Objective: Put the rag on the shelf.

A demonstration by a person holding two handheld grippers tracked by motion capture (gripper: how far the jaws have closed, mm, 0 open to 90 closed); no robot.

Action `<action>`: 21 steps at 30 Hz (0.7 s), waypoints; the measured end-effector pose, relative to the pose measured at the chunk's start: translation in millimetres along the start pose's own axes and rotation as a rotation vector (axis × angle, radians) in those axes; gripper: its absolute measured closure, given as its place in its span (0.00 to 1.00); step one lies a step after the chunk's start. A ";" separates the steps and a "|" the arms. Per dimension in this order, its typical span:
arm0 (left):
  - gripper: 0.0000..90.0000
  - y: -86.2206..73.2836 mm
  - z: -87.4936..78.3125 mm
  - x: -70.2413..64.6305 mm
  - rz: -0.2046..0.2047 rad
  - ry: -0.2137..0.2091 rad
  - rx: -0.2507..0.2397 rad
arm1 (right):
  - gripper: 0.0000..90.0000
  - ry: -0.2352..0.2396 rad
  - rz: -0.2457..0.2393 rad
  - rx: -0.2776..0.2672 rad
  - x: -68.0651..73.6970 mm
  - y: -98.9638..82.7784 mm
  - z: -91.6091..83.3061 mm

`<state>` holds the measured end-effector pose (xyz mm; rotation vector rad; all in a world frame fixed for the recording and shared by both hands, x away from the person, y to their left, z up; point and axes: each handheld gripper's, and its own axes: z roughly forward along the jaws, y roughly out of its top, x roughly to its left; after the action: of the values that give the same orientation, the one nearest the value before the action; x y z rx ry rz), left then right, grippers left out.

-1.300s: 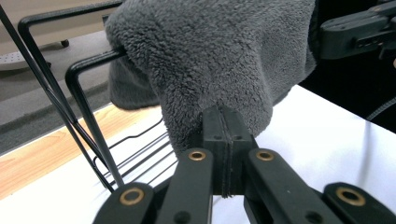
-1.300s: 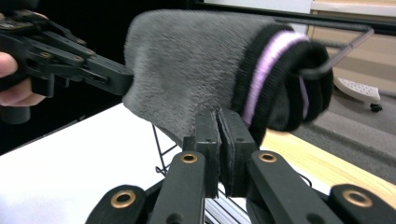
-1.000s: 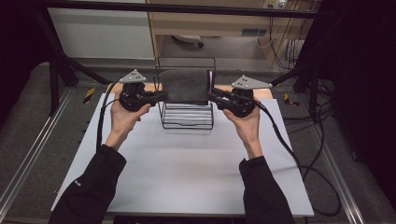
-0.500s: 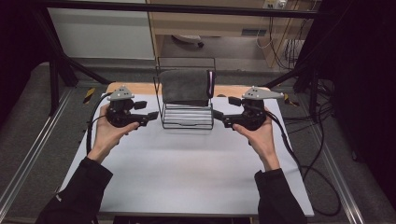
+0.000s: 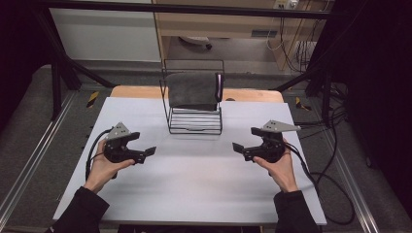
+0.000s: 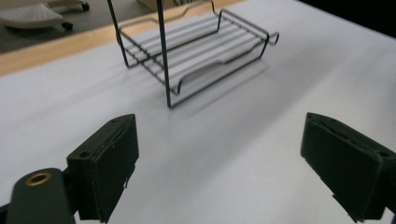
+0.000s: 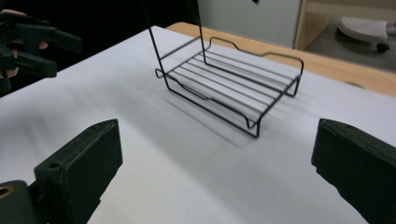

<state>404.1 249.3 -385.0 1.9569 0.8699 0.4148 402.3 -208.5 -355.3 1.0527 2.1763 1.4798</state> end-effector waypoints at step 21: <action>0.15 -74.3 -17.5 10.5 -0.034 0.018 0.042 | 0.01 0.013 0.078 0.105 -31.8 -103.4 -22.3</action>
<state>370.7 291.6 -440.1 1.9763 0.9293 0.3978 369.1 -266.6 -443.1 1.1779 2.2674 1.4221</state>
